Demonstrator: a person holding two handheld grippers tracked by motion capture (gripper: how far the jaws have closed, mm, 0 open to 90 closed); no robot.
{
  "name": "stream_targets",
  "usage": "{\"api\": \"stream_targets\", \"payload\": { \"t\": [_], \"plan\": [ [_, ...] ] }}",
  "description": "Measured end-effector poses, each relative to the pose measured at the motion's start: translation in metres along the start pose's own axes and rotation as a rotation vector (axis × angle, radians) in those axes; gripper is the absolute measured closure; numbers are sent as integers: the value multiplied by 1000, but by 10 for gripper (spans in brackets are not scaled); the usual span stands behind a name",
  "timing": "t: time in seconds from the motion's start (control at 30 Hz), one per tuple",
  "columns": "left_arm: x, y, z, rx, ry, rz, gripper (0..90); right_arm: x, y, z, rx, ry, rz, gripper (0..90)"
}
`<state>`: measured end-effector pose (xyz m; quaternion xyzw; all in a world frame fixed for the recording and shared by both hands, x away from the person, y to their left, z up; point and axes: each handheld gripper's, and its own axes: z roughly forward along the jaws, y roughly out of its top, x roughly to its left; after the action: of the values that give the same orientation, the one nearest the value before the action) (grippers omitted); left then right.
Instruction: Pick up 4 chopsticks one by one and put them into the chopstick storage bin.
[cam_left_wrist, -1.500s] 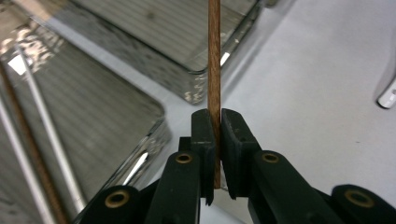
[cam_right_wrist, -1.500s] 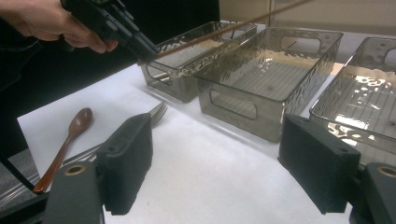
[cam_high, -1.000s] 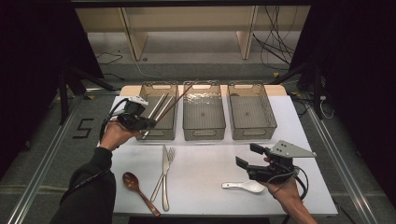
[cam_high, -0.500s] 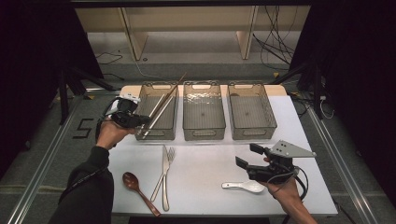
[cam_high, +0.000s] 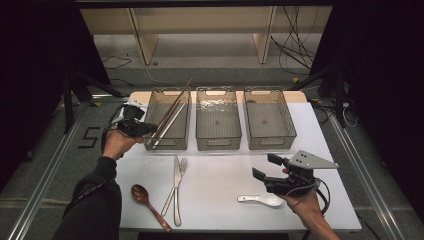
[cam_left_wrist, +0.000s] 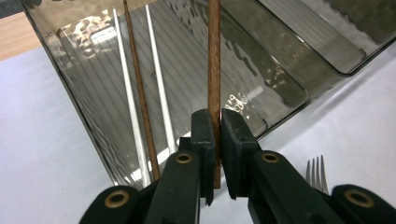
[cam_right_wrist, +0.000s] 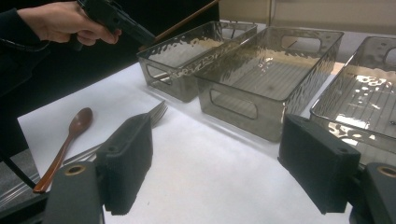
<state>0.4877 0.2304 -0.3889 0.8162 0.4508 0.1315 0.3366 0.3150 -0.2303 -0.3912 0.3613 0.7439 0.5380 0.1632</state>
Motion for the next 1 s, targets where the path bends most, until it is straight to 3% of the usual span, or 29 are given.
{"api": "stream_targets", "payload": {
  "t": [0.33,1.0],
  "plan": [
    [10,-7,5,21,35,-26,836,0,0,0,1,0,-2,268],
    [16,-12,9,35,81,-60,834,0,0,0,0,1,-1,268]
  ]
}}
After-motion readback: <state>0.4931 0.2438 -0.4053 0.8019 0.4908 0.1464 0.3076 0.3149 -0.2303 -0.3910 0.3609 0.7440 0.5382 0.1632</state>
